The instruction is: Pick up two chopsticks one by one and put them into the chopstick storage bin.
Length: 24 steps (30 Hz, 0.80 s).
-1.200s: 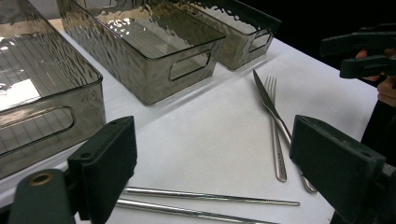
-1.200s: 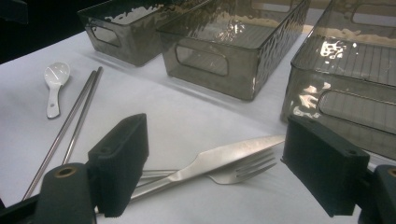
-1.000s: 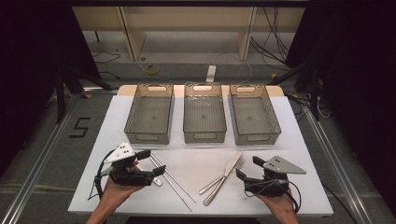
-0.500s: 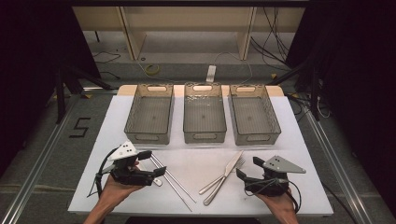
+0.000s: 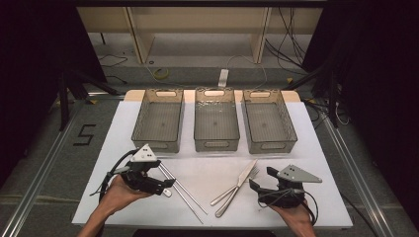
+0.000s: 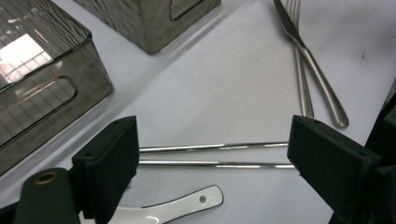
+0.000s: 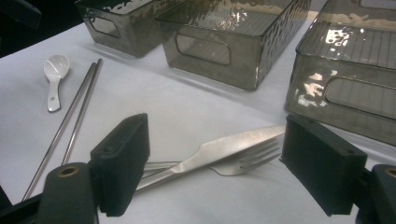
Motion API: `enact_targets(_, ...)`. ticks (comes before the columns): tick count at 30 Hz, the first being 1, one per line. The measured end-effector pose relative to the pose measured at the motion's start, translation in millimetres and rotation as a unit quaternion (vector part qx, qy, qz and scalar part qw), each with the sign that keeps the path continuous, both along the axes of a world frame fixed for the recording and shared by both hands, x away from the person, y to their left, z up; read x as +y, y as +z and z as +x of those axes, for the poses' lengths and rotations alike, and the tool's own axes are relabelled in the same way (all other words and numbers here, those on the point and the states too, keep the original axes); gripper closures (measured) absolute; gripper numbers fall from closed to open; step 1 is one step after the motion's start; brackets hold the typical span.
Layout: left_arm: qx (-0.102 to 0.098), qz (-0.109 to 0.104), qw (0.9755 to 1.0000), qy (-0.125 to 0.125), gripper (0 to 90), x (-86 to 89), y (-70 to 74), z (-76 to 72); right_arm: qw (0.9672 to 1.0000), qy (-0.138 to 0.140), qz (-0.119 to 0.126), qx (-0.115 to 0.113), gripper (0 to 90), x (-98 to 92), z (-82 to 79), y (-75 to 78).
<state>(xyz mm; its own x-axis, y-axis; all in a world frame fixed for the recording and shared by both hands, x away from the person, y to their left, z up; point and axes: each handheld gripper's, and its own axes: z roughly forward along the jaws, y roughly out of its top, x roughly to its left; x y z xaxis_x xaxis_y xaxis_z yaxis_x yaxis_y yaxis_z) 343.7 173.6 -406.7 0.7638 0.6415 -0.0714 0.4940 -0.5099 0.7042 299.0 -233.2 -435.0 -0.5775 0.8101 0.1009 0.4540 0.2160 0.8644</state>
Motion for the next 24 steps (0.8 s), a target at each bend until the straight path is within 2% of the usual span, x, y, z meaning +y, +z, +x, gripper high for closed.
enact_targets(1, 0.0, 0.001, 1.0, 0.0, 17.1, -0.7, -0.2, 1.3, 1.0, 0.0, 0.0, 0.0, 24.1, 0.0, 0.2, -0.1)
enact_targets(6, 0.01, 0.039, 0.9992, 0.0, 21.8, -4.9, -1.6, 13.1, 1.0, 0.001, -0.001, 0.002, 24.2, 1.1, 0.6, -0.8)
enact_targets(8, 0.011, 0.047, 0.9988, 0.0, 25.6, -5.9, -3.0, 17.7, 1.0, 0.002, -0.002, 0.002, 24.3, 1.1, 0.6, -1.0)
enact_targets(19, 0.022, 0.081, 0.9963, 0.021, 55.7, -4.6, -15.5, 35.2, 1.0, 0.004, -0.005, 0.004, 25.0, 1.3, 1.1, -1.6)
enact_targets(24, 0.028, 0.101, 0.994, 0.032, 69.7, -3.7, -23.4, 42.9, 1.0, 0.005, -0.006, 0.006, 25.1, 1.9, 1.1, -1.9)
